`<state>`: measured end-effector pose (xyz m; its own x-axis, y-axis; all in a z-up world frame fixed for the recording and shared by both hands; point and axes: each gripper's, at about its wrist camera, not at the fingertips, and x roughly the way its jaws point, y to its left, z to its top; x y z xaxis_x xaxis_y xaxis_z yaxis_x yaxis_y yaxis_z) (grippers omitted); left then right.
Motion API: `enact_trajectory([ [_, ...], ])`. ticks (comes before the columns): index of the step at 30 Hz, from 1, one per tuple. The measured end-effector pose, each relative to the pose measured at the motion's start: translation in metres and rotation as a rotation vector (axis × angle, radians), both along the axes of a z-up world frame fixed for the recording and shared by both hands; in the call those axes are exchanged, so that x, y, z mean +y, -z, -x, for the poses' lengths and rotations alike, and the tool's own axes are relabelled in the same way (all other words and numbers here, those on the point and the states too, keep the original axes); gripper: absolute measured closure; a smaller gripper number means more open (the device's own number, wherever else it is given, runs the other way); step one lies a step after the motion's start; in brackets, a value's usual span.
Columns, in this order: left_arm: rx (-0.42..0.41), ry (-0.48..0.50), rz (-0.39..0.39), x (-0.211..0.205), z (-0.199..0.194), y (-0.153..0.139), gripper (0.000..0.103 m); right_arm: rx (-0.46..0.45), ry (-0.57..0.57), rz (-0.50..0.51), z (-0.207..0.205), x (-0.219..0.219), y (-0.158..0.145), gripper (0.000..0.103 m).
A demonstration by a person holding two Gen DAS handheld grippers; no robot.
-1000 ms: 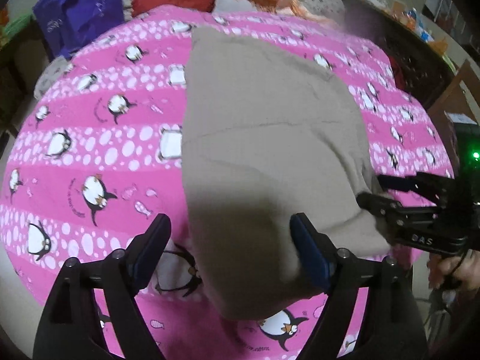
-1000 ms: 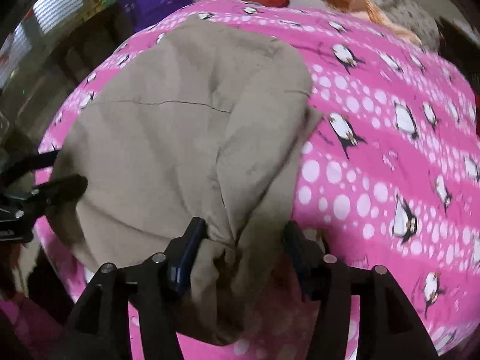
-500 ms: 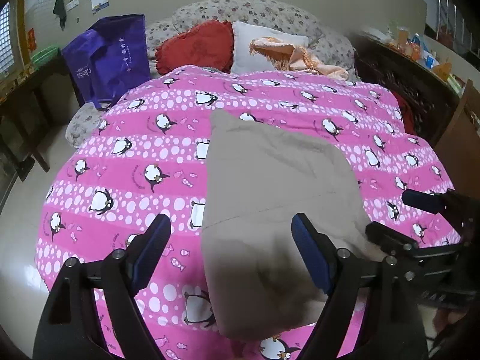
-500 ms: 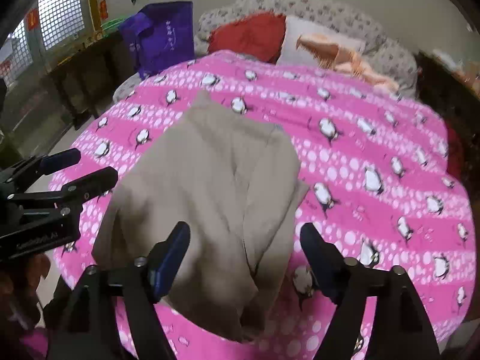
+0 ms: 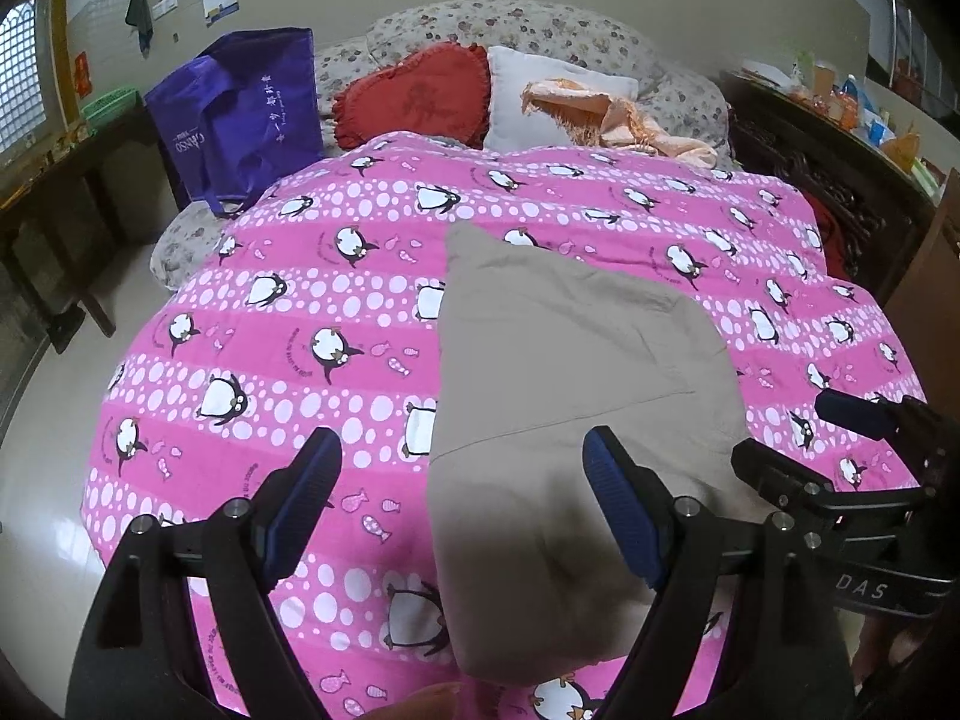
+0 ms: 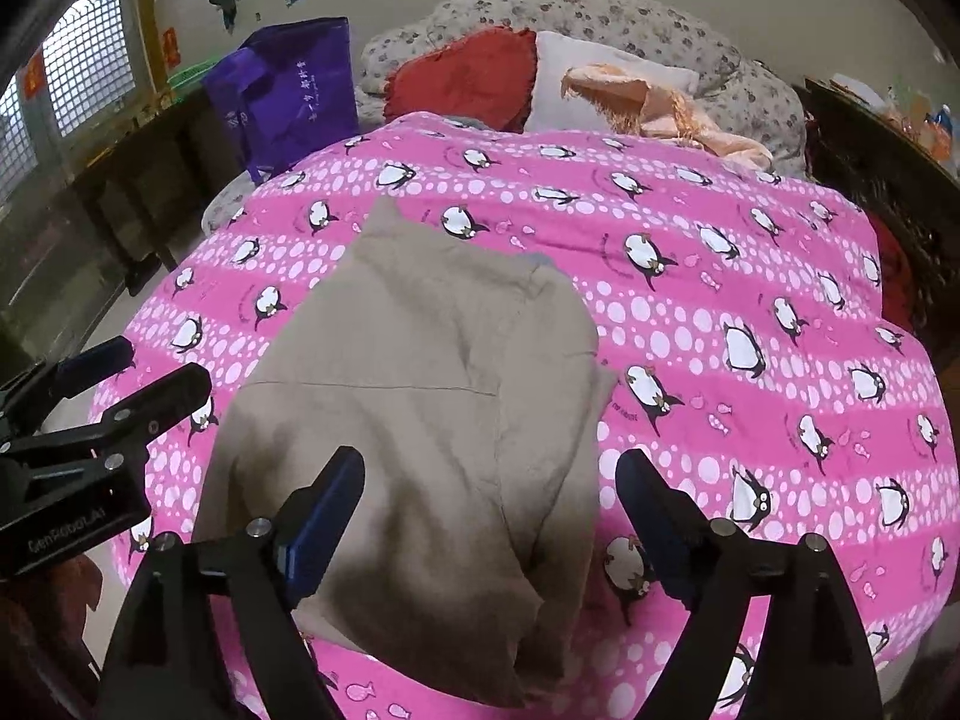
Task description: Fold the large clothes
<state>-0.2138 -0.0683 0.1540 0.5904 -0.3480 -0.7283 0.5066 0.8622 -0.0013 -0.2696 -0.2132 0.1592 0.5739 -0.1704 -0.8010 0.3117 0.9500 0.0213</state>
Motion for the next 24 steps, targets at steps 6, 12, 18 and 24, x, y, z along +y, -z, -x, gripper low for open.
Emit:
enact_trajectory([
  [6,0.008,-0.003,-0.009,-0.002,-0.002,0.003,0.020,0.010,0.002,-0.004,-0.002,-0.003,0.004,0.016],
  [12,0.018,-0.001,-0.015,-0.004,-0.003,0.006,0.020,0.022,0.013,-0.022,-0.004,-0.008,0.008,0.016],
  [18,0.019,0.005,-0.025,-0.008,-0.002,0.008,0.020,0.028,0.010,-0.018,-0.005,-0.008,0.008,0.015],
  [24,0.016,0.004,-0.029,-0.009,-0.001,0.008,0.020,0.031,0.019,-0.042,-0.005,-0.011,0.011,0.015],
])
